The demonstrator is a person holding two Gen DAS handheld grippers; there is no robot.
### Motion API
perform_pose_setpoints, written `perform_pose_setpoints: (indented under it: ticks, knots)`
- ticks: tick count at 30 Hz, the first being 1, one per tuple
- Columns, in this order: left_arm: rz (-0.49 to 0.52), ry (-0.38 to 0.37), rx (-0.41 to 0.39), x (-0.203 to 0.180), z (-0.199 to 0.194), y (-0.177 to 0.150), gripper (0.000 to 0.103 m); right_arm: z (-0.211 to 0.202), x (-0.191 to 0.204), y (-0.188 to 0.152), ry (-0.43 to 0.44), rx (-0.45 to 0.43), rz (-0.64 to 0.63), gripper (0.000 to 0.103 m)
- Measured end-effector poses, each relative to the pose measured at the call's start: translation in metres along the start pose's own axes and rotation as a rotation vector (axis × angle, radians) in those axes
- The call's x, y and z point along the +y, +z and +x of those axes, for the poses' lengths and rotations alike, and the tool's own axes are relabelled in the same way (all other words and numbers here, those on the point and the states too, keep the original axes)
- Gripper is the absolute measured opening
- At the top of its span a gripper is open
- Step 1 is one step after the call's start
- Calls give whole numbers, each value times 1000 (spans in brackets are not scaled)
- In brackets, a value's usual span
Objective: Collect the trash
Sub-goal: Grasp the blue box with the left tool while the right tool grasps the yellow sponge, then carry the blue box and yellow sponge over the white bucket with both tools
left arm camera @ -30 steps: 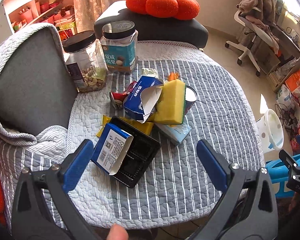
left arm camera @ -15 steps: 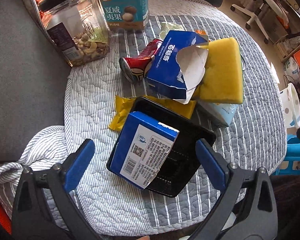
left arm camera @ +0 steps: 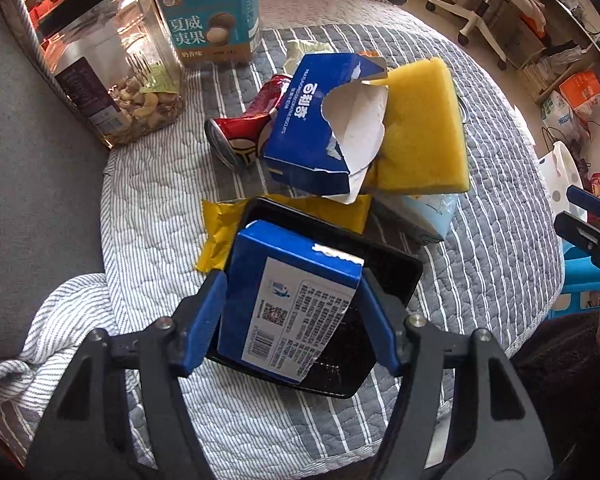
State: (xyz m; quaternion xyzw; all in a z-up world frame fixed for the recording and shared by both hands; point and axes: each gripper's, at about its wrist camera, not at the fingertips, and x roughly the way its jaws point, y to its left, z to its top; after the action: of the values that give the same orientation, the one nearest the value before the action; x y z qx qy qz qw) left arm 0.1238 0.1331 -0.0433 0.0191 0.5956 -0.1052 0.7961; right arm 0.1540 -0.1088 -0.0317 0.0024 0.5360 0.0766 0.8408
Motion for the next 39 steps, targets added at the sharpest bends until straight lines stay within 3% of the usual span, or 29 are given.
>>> perform_pose_setpoints:
  ticks: [5, 11, 14, 17, 19, 20, 23, 29, 39]
  knots:
    - [-23, 51, -92, -2, -32, -2, 67, 5, 25, 20, 85, -41, 6, 103]
    - [-73, 135, -138, 8, -45, -5, 67, 30, 62, 38, 186, -62, -1, 99]
    - [-95, 138, -145, 12, -45, -5, 67, 45, 76, 42, 209, -70, -11, 89]
    - [-112, 135, -153, 14, -46, -5, 67, 59, 84, 44, 269, -59, -13, 69]
    - [-121, 131, -163, 14, -50, -6, 67, 65, 88, 43, 307, -44, -24, 39]
    - [-124, 127, -169, 12, -52, -6, 67, 67, 89, 42, 314, -39, -31, 31]
    - [-126, 114, -189, 5, -58, -4, 67, 55, 86, 38, 307, -57, -47, 30]
    - [-86, 66, -215, -28, -59, 9, 67, 7, 53, 36, 293, -120, -40, 30]
    - [46, -41, -203, -120, -40, 37, 67, -49, -92, 9, 125, -141, 191, 30]
